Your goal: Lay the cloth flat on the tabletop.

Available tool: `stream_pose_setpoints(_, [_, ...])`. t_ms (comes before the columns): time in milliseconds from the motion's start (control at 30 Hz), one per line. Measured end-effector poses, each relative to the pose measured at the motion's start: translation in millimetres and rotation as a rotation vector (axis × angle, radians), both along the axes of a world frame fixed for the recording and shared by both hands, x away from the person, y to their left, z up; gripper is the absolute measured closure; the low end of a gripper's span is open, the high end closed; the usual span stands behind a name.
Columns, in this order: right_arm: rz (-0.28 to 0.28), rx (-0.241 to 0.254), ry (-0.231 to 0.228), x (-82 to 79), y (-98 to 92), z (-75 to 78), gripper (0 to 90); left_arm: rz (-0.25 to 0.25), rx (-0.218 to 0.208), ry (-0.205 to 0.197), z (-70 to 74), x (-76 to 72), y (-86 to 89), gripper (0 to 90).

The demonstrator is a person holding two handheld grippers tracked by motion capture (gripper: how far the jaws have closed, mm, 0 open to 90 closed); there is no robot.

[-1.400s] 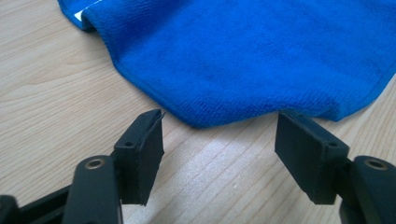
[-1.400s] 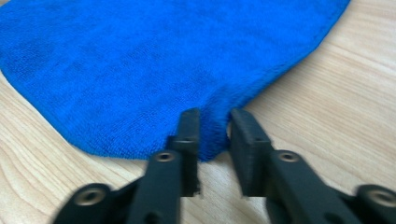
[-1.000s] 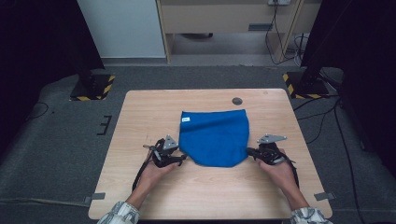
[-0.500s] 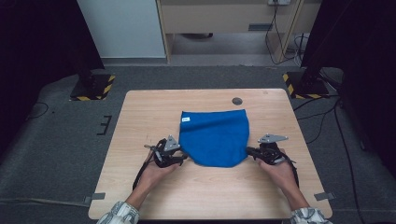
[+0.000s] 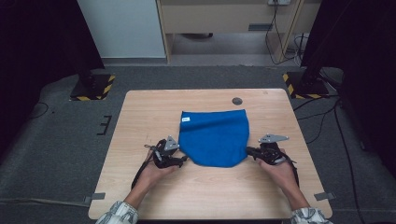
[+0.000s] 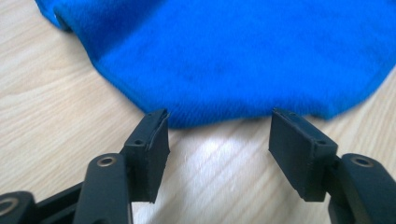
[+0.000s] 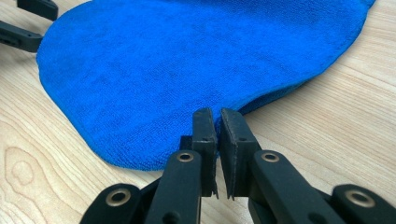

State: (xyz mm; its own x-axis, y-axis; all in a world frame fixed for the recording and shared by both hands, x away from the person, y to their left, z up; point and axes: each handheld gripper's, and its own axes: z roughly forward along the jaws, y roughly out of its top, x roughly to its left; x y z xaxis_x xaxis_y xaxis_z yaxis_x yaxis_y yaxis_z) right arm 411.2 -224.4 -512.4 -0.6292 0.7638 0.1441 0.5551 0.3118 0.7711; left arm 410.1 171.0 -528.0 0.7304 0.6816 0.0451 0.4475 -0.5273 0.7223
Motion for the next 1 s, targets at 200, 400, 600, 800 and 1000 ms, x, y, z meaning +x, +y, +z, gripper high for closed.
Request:
stream_pose_setpoints(200, [-0.002,0.000,0.001,0.3,-0.3,-0.2,84.4,0.020,-0.008,0.002,-3.1,6.2,4.1,36.6])
stream_pose_setpoints(400, [-0.001,-0.004,0.004,1.6,-0.4,-1.1,85.2,0.003,-0.032,0.004,-4.4,15.8,-2.1,45.8])
stream_pose_setpoints(600, [-0.008,-0.009,-0.006,2.5,0.2,1.0,88.8,-0.012,-0.032,0.000,-3.5,20.4,-6.7,77.2])
stream_pose_setpoints(800, [0.000,-0.006,-0.015,2.8,2.2,4.4,89.1,-0.028,-0.041,0.005,0.6,22.5,-13.5,88.9])
stream_pose_setpoints(1000, [-0.011,-0.004,-0.018,2.6,-0.1,10.5,89.2,-0.029,-0.072,0.001,21.0,18.9,-12.8,89.0])
